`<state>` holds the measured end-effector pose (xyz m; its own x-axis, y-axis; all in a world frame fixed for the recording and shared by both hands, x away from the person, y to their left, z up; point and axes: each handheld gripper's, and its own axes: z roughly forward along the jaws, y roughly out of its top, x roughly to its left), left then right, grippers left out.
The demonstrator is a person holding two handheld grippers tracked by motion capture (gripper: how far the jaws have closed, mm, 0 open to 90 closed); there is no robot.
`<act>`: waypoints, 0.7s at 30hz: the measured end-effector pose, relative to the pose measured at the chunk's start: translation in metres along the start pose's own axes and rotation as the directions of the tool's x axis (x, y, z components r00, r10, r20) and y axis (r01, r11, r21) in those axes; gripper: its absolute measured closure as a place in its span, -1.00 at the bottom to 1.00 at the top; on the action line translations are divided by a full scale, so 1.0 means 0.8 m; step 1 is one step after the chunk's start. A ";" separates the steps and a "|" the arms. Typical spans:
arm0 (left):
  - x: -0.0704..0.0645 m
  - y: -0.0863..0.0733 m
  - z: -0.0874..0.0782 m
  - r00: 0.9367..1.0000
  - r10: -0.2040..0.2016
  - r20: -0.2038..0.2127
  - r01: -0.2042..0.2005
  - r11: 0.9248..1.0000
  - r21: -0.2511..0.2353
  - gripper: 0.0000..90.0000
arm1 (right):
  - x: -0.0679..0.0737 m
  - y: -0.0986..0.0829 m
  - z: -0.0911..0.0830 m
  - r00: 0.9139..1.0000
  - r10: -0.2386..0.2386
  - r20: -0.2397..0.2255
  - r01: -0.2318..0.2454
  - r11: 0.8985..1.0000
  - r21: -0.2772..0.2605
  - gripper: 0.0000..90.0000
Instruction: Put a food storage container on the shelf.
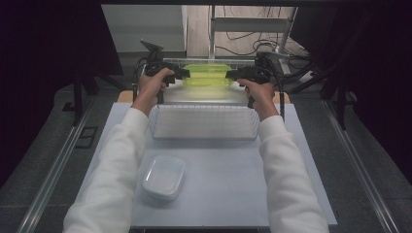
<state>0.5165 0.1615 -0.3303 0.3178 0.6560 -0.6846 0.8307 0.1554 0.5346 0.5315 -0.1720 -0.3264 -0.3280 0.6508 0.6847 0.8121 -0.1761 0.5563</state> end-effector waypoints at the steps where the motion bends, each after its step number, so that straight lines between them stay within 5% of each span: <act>1: 0.000 0.000 0.000 1.000 0.000 0.000 0.000 1.000 0.000 0.53 | 0.000 0.000 0.000 1.000 0.000 0.000 0.000 1.000 0.000 0.60; 7: -0.013 -0.003 -0.006 0.995 0.089 -0.046 -0.091 0.994 -0.057 -0.12 | 0.004 -0.006 -0.004 0.998 -0.036 0.043 0.038 0.998 -0.054 0.17; 10: -0.026 -0.006 -0.016 0.985 0.155 -0.075 -0.162 0.983 -0.083 -0.31 | 0.011 -0.009 -0.012 0.995 -0.071 0.074 0.077 0.993 -0.084 0.03; 15: -0.036 -0.014 -0.033 0.968 0.224 -0.112 -0.236 0.966 -0.110 -0.45 | 0.024 -0.017 -0.027 0.992 -0.101 0.072 0.109 0.986 -0.129 -0.10; 21: -0.046 -0.036 -0.066 0.950 0.281 -0.134 -0.299 0.944 -0.139 -0.48 | 0.047 -0.033 -0.052 0.976 -0.192 0.100 0.206 0.967 -0.152 -0.17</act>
<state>0.4569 0.1718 -0.2943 0.4747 0.7657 -0.4339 0.6255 0.0533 0.7784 0.4775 -0.1732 -0.2958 -0.4278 0.7430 0.5147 0.6447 -0.1484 0.7499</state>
